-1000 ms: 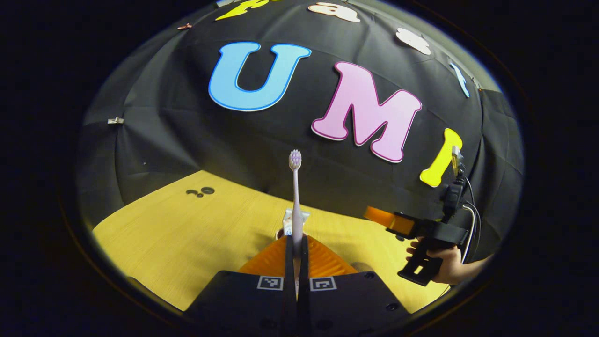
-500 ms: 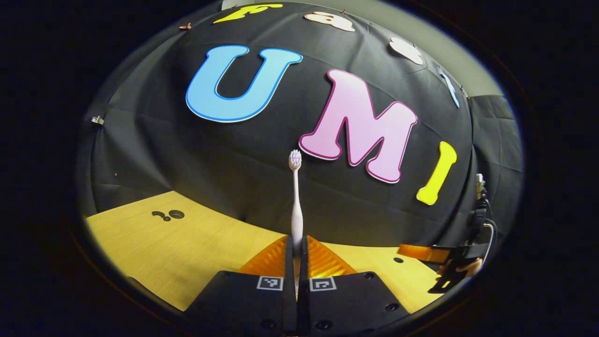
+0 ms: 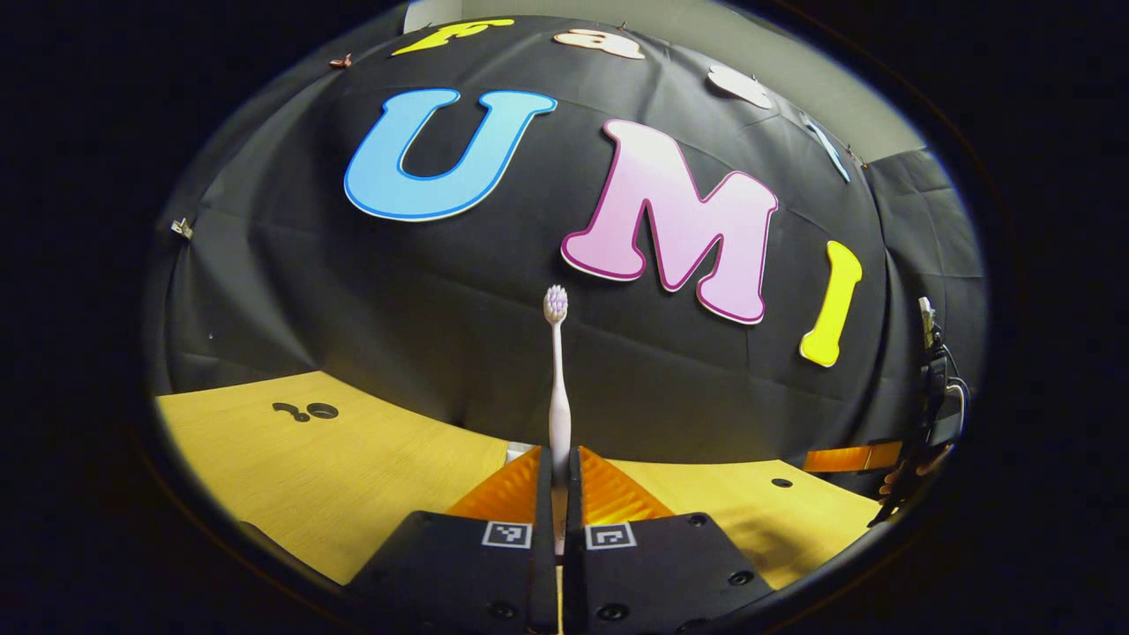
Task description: Put the toothbrush and toothpaste on the desktop into the cup, then pick up the cup and place it on the coaster on the desktop.
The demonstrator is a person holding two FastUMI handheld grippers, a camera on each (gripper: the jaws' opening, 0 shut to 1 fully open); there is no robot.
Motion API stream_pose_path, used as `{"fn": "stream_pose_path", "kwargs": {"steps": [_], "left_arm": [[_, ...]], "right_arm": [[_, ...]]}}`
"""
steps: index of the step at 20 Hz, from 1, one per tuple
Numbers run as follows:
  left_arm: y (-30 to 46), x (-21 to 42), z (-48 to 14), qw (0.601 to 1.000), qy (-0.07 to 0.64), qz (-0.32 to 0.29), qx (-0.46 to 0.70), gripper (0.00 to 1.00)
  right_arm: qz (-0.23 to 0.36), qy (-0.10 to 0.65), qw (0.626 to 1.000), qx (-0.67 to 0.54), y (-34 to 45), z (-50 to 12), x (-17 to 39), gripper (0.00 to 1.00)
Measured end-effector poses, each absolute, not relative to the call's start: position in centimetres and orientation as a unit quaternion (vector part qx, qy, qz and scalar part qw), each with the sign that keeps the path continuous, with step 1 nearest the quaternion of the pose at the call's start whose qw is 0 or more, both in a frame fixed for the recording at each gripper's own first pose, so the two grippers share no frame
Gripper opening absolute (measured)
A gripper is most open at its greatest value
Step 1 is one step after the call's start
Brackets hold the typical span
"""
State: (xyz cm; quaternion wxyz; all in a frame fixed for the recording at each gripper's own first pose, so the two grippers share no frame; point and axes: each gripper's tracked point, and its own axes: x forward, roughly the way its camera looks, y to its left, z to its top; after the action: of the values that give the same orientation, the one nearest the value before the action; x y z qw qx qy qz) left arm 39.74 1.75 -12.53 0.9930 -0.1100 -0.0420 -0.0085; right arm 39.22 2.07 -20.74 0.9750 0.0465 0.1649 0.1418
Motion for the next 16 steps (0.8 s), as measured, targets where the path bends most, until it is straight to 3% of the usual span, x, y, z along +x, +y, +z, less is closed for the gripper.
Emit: {"fn": "stream_pose_path", "kwargs": {"steps": [5, 6, 7, 8, 9, 10, 11, 12, 14, 16], "left_arm": [[1.5, 39.4, -14.3, 0.996, -0.026, -0.006, -0.082, 0.10], [1.4, 39.4, -14.4, 0.997, -0.022, -0.007, -0.079, 0.17], [1.3, 39.2, -14.5, 0.997, -0.018, -0.011, -0.076, 0.14], [1.2, 39.1, -14.6, 0.997, -0.013, -0.010, -0.070, 0.34], [1.3, 38.9, -14.8, 0.998, -0.007, -0.008, -0.060, 0.43], [1.4, 38.8, -15.2, 0.999, 0.004, -0.004, -0.046, 0.65], [1.4, 38.6, -15.4, 0.999, 0.015, -0.001, -0.034, 0.69], [1.3, 38.3, -15.6, 0.999, 0.029, -0.002, -0.022, 0.88], [1.2, 37.4, -16.1, 0.999, 0.053, -0.006, -0.001, 0.98], [1.0, 36.5, -16.1, 0.997, 0.073, -0.016, 0.016, 0.98]], "right_arm": [[0.136, 0.181, 0.973, 0.047, 1.5, -22.2, 39.2, 0.98], [0.135, 0.182, 0.973, 0.046, 1.5, -22.4, 39.2, 0.98], [0.136, 0.183, 0.973, 0.044, 1.5, -22.5, 39.2, 0.98], [0.137, 0.185, 0.972, 0.044, 1.4, -22.7, 39.1, 0.98], [0.137, 0.188, 0.972, 0.044, 1.4, -22.9, 39.1, 0.98], [0.136, 0.190, 0.971, 0.044, 1.2, -23.1, 38.9, 0.98], [0.135, 0.191, 0.971, 0.044, 1.0, -23.2, 38.8, 0.98], [0.132, 0.192, 0.972, 0.044, 0.7, -23.2, 38.7, 0.98], [0.128, 0.194, 0.971, 0.047, 0.1, -23.3, 38.4, 0.98], [0.121, 0.200, 0.971, 0.051, -0.4, -23.3, 38.2, 0.98]]}}
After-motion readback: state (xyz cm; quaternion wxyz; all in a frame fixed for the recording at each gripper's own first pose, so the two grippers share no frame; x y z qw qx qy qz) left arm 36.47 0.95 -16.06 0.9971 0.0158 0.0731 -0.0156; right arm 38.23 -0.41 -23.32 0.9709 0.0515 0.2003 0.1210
